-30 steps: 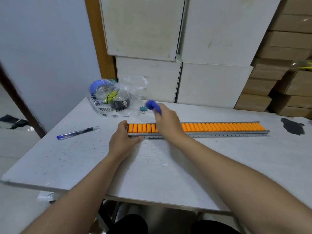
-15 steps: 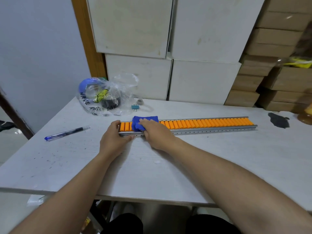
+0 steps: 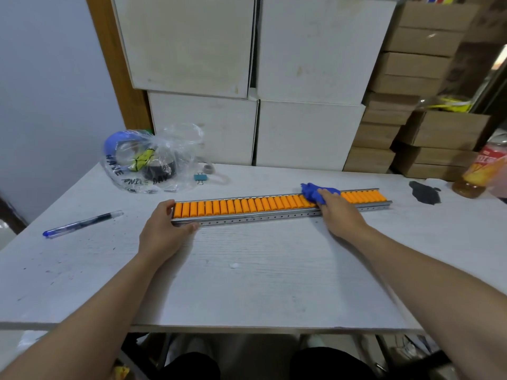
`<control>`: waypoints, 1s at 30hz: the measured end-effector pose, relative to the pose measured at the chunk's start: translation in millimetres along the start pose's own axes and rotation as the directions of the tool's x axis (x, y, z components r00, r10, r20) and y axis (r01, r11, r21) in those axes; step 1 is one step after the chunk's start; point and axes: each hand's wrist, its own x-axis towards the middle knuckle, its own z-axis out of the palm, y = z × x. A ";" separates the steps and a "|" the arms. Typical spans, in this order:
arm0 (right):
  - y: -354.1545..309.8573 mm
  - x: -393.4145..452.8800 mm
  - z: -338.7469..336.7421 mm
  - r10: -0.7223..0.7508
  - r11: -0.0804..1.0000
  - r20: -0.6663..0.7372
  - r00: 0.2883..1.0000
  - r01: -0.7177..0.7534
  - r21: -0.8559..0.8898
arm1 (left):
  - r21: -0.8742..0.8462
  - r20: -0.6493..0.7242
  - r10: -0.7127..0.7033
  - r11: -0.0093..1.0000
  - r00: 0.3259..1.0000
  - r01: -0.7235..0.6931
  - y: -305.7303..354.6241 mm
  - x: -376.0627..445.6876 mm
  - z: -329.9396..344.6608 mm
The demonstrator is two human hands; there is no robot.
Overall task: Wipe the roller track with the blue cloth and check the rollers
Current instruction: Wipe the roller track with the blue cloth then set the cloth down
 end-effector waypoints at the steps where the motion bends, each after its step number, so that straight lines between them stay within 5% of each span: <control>1: 14.7 1.9 -3.8 0.048 0.999 -0.009 0.999 -0.048 0.001 | 0.000 0.002 -0.001 1.000 1.000 0.001 -0.3 0.2 0.3; 8: 89.3 10.0 -22.6 0.334 0.942 -0.104 0.937 -0.327 0.076 | 0.022 0.001 -0.019 1.000 1.000 0.019 -3.2 4.4 1.3; 17: 107.9 15.0 -25.4 0.472 0.881 -0.222 0.853 -0.453 0.135 | 0.055 0.000 -0.019 0.998 1.000 0.019 -5.5 6.9 1.6; 22: 41.7 -5.5 -30.2 0.202 0.953 -0.255 0.946 -0.131 0.272 | 0.066 -0.021 -0.020 0.998 1.000 0.022 -5.3 6.5 3.3; 25: -7.7 -43.9 -35.3 -0.034 0.966 -0.042 0.999 0.043 0.257 | 0.039 -0.006 -0.035 0.999 0.999 0.035 -3.9 6.2 3.8; 27: -30.4 -74.4 -38.4 -0.114 0.965 0.132 0.985 0.078 0.250 | 0.033 -0.002 -0.037 0.999 0.999 0.037 -3.2 6.2 3.5; 30: -45.0 -101.9 -42.0 -0.285 0.955 0.217 0.934 0.256 0.151 | 0.030 0.001 -0.032 0.999 0.999 0.032 -2.8 5.2 3.4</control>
